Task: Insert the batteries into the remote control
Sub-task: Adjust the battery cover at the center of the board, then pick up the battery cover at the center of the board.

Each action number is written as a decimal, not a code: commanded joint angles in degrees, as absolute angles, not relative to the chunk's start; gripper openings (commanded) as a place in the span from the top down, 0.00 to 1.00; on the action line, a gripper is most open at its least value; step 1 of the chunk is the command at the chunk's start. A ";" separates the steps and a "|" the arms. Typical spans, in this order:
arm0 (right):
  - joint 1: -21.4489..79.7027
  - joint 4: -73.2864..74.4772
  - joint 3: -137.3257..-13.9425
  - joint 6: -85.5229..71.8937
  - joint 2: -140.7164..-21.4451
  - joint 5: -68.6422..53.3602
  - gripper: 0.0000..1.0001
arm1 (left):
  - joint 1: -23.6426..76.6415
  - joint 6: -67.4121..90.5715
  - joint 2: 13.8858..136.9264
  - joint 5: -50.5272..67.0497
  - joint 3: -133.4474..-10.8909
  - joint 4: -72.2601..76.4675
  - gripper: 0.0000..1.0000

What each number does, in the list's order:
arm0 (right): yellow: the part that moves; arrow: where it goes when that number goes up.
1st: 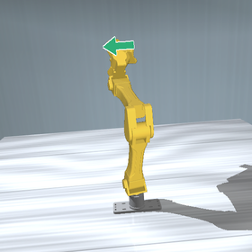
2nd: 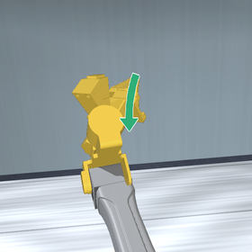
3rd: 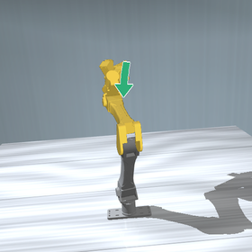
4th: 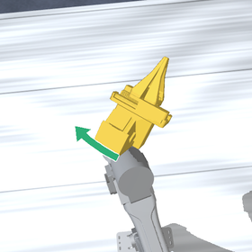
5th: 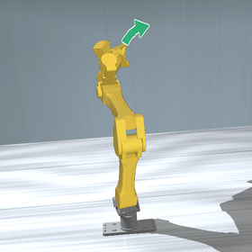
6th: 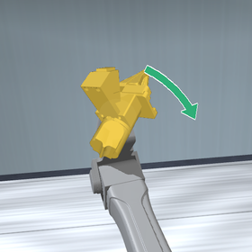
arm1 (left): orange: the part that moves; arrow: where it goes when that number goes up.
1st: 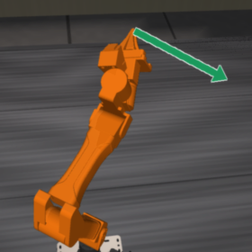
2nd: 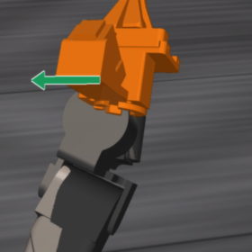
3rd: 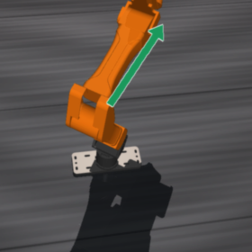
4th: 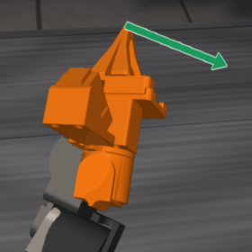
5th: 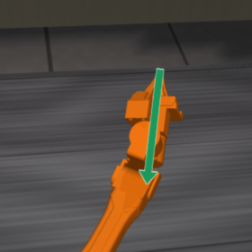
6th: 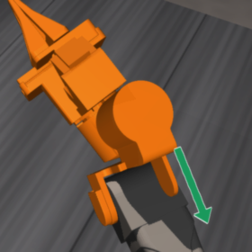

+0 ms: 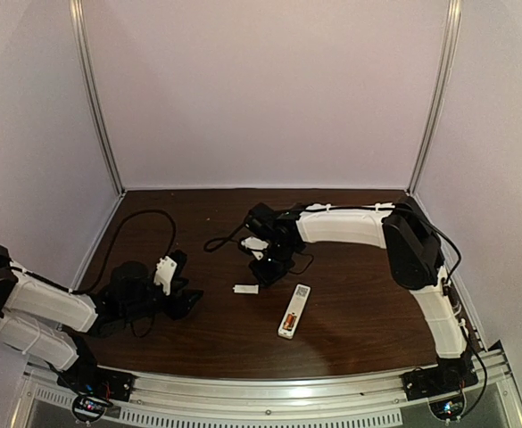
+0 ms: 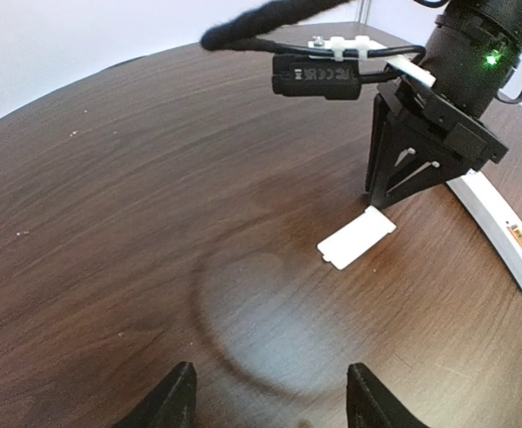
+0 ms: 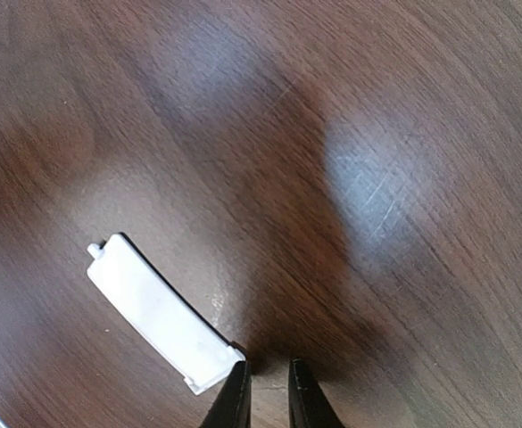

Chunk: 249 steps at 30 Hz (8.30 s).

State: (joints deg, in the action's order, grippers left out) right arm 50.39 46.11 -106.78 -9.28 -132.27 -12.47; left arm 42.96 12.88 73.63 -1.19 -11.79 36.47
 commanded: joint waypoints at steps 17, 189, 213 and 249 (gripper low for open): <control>52.29 50.14 -110.65 -9.63 -135.94 -7.30 0.82 | 43.33 24.28 92.23 7.52 -12.96 60.45 0.50; 57.80 55.11 -119.91 -12.58 -142.04 -2.59 0.91 | 45.44 31.39 99.08 7.03 -9.52 68.80 0.53; 57.04 51.36 -116.54 -12.16 -132.81 -2.23 1.00 | 45.44 29.80 96.80 12.89 -10.02 71.01 0.34; 59.94 49.89 -114.69 -9.97 -127.65 -1.35 1.00 | 42.89 39.07 101.61 22.76 -14.47 76.99 0.42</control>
State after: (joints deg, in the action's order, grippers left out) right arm 59.53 49.50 -115.50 -10.61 -129.54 -2.87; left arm 43.33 40.60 101.69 20.91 -15.66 70.65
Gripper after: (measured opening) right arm 0.010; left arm 0.570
